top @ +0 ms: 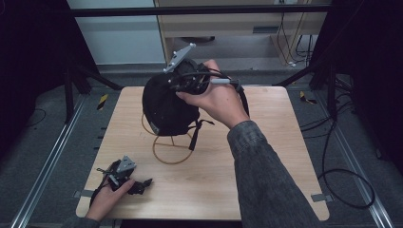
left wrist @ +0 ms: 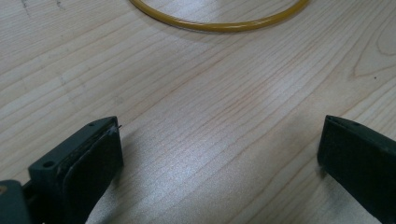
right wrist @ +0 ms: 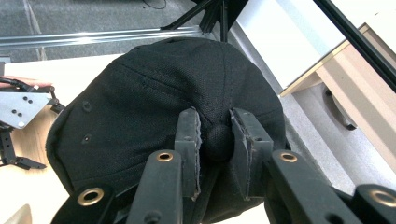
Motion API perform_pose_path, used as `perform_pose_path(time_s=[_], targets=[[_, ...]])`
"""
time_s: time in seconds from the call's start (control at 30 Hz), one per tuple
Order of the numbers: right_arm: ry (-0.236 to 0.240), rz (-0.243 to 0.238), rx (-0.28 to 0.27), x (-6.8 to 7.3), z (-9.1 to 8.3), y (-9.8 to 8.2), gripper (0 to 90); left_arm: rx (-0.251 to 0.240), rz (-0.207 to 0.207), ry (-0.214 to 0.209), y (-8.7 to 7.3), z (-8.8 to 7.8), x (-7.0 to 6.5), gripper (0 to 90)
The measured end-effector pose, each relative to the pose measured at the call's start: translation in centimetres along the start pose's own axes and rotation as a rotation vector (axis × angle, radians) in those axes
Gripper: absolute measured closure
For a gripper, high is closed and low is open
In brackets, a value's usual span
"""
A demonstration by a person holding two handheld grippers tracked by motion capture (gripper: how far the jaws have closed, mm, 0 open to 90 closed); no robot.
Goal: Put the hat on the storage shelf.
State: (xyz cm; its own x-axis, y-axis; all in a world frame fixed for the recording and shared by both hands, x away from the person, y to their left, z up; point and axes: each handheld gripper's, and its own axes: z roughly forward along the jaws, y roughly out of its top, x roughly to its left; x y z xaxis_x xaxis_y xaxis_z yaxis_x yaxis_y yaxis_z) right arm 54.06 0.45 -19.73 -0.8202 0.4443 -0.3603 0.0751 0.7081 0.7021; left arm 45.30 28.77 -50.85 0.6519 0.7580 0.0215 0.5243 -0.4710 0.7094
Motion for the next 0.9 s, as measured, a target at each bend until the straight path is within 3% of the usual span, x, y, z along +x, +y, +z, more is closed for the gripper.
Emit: perform_pose_path(time_s=[0.9], targets=[[0.023, -0.014, 0.038, 0.7, 3.6, 1.4, 73.1, -0.001, 0.001, -0.001, 0.0, 0.0, 0.0, 0.0]])
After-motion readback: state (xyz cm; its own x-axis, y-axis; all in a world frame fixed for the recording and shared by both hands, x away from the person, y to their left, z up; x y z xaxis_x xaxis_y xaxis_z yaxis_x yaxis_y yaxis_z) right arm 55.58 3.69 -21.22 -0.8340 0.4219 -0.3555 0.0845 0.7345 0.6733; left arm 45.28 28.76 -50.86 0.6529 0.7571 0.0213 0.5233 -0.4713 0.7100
